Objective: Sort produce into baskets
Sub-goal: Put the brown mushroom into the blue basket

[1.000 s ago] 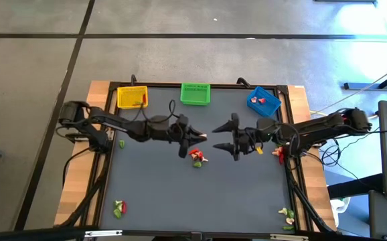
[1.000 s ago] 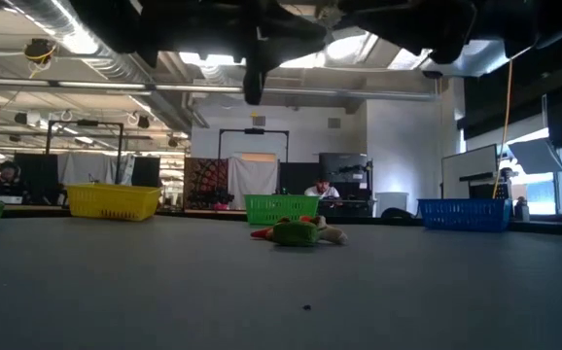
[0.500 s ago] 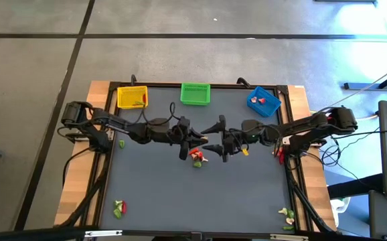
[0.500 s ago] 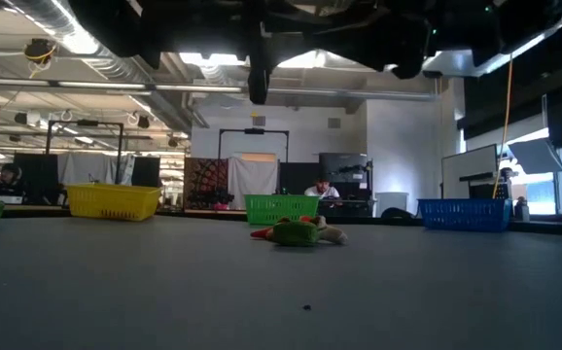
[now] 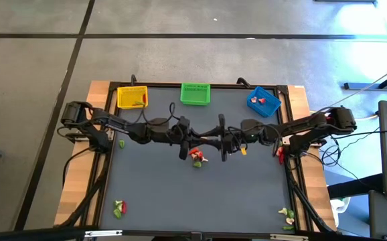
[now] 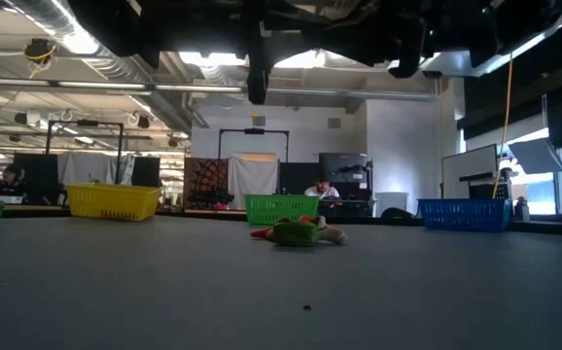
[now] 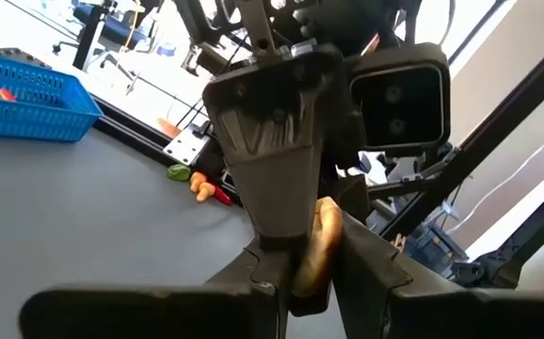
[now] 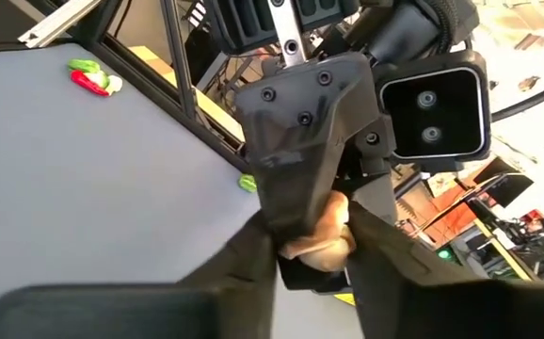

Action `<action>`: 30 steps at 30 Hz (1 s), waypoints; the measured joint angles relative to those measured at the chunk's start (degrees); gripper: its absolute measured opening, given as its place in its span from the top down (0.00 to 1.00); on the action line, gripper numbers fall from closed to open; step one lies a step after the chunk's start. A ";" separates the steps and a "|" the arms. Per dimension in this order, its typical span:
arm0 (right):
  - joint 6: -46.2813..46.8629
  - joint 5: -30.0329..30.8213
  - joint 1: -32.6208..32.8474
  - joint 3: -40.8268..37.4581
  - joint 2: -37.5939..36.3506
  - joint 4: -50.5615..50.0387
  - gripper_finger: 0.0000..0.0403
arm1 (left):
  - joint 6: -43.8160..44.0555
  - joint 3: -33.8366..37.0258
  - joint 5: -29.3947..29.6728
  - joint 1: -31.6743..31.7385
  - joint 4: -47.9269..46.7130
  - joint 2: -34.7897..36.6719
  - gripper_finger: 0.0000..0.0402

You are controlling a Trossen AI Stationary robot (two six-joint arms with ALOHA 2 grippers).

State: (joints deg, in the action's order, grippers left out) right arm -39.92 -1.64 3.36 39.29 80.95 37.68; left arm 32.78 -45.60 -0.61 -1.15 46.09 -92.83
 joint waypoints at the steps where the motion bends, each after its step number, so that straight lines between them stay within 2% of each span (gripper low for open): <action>1: -0.17 0.05 0.00 0.00 -0.02 0.01 0.81 | 0.06 0.00 0.08 0.00 0.04 0.04 0.85; 5: -0.13 0.17 -0.02 0.00 -0.04 -0.28 0.84 | -0.02 0.02 0.63 0.14 -0.08 0.06 0.81; 10: 1.13 0.23 -0.04 0.00 -0.06 -0.69 0.80 | -0.36 0.02 -0.16 0.28 -0.44 0.04 0.65; 15: 2.20 3.41 0.47 0.01 -0.78 -1.20 0.82 | -1.82 -0.13 -1.91 1.20 -2.00 1.07 0.53; 21: 5.22 4.56 0.87 -0.03 -3.60 -4.95 0.83 | -3.09 -0.07 -1.69 3.40 -12.62 5.52 0.50; 25: 7.34 5.12 0.81 0.01 -5.69 -6.53 0.83 | -3.44 -0.09 -1.30 4.37 -15.87 7.47 0.50; 30: 7.41 10.64 0.85 0.02 -10.95 -14.33 0.83 | -3.83 -0.07 -0.37 5.12 -22.56 9.17 0.51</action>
State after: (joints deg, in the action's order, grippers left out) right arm -32.50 8.99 4.21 39.31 70.00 23.35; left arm 28.95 -45.67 -0.98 3.98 23.54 -83.66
